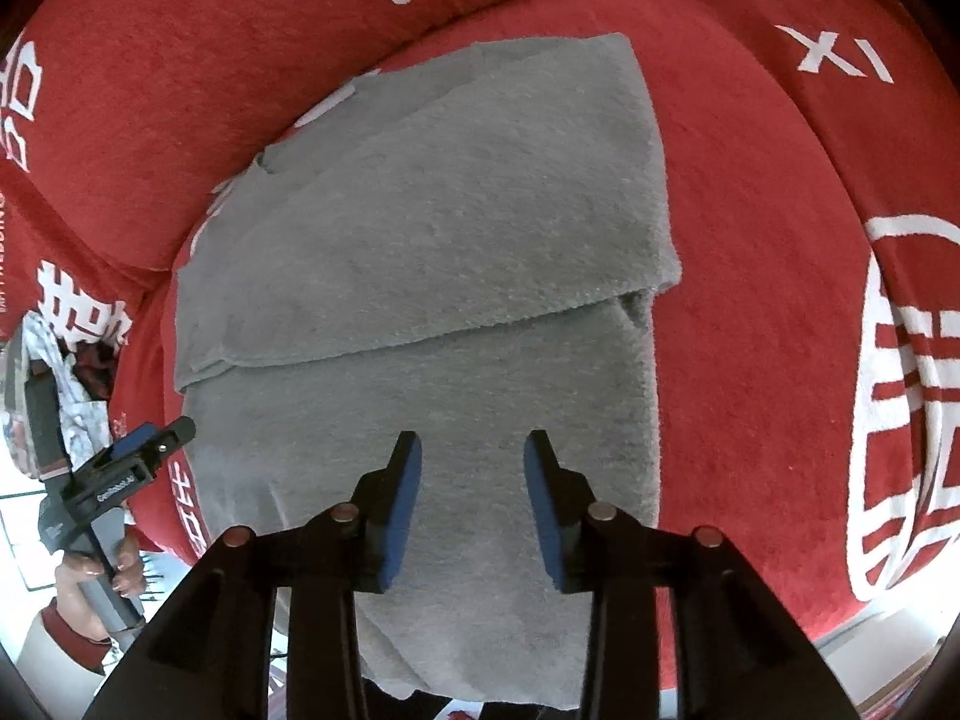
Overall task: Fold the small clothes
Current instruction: 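Move both grippers toward the sweater hem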
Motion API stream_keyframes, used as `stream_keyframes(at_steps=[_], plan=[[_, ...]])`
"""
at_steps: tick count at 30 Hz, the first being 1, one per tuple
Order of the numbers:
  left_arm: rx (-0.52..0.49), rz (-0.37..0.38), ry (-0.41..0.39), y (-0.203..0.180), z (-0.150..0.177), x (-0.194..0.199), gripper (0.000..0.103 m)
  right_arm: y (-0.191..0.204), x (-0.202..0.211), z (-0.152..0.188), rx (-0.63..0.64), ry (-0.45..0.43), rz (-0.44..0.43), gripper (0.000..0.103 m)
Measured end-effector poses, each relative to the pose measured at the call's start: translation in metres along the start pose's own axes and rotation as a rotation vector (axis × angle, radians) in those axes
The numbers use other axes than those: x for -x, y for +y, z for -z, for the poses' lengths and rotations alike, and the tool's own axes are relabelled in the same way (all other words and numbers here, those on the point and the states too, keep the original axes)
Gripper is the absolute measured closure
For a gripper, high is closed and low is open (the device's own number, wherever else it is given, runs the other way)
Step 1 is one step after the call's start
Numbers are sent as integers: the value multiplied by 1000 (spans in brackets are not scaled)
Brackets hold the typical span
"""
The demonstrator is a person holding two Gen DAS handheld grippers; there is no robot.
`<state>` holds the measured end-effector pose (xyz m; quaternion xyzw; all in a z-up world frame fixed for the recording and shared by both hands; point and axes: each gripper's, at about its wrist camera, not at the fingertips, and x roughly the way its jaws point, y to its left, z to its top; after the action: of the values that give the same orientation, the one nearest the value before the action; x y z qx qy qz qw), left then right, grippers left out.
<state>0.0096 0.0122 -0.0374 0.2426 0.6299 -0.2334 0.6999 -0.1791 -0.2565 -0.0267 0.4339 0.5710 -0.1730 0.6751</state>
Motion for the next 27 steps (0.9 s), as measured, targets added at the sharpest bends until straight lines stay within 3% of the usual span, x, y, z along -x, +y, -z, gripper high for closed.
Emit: stream_keyframes(at_steps=[4, 8, 15, 20, 27], plan=[[-7, -14, 18, -6, -1, -1, 1, -1, 4, 0, 13, -25, -18, 36], [-21, -13, 47, -14, -3, -2, 1, -6, 3, -2, 0, -12, -28, 36], [-39, -96, 122, -23, 3, -16, 1, -15, 7, -3, -13, 2, -64, 36], [-31, -40, 147, -30, 14, -16, 1, -24, 8, -5, 4, 25, -94, 36], [122, 48, 95, -18, 39, 1, 1, -32, 1, -3, 35, 89, -161, 36]])
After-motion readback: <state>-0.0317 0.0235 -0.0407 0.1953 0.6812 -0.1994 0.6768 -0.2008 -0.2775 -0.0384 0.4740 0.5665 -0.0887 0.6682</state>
